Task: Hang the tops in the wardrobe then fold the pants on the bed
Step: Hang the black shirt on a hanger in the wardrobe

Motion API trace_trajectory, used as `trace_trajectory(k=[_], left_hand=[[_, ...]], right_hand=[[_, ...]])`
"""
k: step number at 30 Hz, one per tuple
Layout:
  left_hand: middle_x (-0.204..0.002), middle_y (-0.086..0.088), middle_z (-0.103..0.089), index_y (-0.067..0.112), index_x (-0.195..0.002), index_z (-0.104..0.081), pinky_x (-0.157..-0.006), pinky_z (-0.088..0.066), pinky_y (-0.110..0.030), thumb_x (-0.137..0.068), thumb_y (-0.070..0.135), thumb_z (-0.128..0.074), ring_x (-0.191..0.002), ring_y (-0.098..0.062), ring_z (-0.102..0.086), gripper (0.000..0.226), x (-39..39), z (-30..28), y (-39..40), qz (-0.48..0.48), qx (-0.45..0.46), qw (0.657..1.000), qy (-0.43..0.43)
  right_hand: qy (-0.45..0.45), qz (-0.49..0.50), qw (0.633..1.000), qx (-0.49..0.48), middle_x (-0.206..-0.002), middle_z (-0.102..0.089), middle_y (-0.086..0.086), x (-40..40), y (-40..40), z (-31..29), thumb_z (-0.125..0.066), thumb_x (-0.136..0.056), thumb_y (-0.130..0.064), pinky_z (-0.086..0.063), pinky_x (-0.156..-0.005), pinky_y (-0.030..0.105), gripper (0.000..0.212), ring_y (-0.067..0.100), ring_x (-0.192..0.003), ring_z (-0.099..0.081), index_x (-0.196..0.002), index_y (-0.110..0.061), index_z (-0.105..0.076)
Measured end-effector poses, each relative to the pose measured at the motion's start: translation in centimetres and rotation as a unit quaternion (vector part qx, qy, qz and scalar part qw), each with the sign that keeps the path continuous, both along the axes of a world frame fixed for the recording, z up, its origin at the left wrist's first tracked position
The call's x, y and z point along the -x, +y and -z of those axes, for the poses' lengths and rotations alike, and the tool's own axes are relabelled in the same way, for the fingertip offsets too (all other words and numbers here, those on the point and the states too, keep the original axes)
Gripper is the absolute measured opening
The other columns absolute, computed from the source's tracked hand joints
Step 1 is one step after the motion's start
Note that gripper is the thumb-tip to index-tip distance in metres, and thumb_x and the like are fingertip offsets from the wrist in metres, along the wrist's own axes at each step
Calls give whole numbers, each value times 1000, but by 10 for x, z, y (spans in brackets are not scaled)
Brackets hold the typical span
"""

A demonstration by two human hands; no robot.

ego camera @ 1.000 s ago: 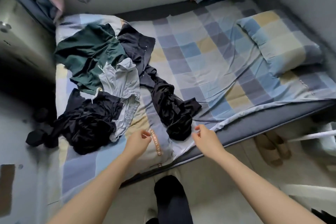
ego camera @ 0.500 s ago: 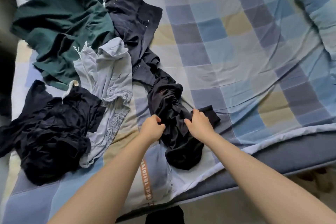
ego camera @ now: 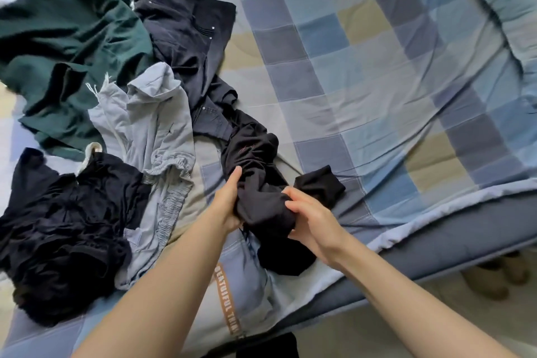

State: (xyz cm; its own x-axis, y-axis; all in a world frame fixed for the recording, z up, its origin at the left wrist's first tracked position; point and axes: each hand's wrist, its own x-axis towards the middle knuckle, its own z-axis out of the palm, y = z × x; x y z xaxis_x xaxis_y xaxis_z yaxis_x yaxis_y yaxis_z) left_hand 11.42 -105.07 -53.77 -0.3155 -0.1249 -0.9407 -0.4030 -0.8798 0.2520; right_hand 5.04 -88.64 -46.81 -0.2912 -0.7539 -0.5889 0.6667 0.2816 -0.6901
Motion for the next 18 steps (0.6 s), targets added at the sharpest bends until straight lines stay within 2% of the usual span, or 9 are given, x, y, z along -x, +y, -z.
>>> trace_trajectory(k=[2, 5, 7, 10, 13, 15, 17, 18], left_hand=[[-128, -18, -62, 3, -132, -57, -94, -51, -43, -95, 33, -60, -109, -31, -63, 49, 4, -16, 1, -11, -3, 1000, -2], [-120, -19, -64, 1, -127, -59, -78, -53, -39, -92, 12, -62, -90, -31, -63, 37, 2, -41, 8, -6, 41, 998, -55], [-114, -20, -64, 3, -119, -62, -77, -51, -38, -92, 3, -55, -85, -30, -61, 28, -5, -64, 14, -10, 98, 994, -57], [-104, -14, -70, 10, -114, -66, -84, -54, -39, -91, -5, -49, -84, -28, -64, 32, -21, -114, 24, 5, 176, 984, -5], [-103, -6, -74, 14, -111, -71, -82, -56, -34, -87, -6, -51, -87, -22, -68, 37, -43, -167, 29, 69, 261, 963, 24], [-107, -4, -74, 17, -111, -72, -89, -55, -37, -86, -5, -53, -96, -21, -69, 38, -59, -205, 37, 125, 306, 943, 50], [-103, 1, -75, 22, -108, -73, -86, -55, -33, -85, -6, -55, -96, -16, -69, 40, -80, -251, 51, 177, 333, 921, 98], [-100, 5, -75, 25, -104, -73, -82, -54, -28, -84, -7, -55, -94, -11, -70, 42, -87, -266, 60, 208, 345, 907, 124]], right_hand=[[-20, 27, 999, 14, -72, -42, 1, -5, 13, -28, -35, -91, -4, -29, -58, 25, 19, 10, -67, -38, -80, -14, -46], [8, 27, 999, -21, -67, -34, -1, -10, 30, -58, -31, -91, 0, -26, -54, 23, 27, 9, -60, -32, -72, -14, -43], [19, 32, 998, -57, -68, -33, 2, -12, 43, -70, -33, -91, -1, -27, -55, 24, 25, 10, -61, -31, -72, -13, -44], [32, 36, 989, -140, -69, -35, 5, -24, 61, -89, -35, -86, 4, -29, -56, 25, 27, 12, -59, -32, -70, -11, -50], [25, 27, 974, -222, -69, -51, 7, -43, 76, -107, -36, -84, 6, -45, -61, 28, 32, 11, -52, -44, -73, -14, -58], [22, 21, 966, -258, -81, -72, 7, -56, 87, -124, -44, -86, -3, -49, -76, 32, 23, 13, -67, -62, -82, -16, -63], [6, 62, 962, -267, -92, -76, 6, -76, 98, -146, -50, -92, -18, -49, -84, 35, 20, 18, -88, -68, -92, -12, -69], [-9, 92, 961, -262, -95, -75, 7, -80, 100, -150, -48, -96, -26, -49, -88, 37, 27, 20, -94, -68, -98, -10, -69]])
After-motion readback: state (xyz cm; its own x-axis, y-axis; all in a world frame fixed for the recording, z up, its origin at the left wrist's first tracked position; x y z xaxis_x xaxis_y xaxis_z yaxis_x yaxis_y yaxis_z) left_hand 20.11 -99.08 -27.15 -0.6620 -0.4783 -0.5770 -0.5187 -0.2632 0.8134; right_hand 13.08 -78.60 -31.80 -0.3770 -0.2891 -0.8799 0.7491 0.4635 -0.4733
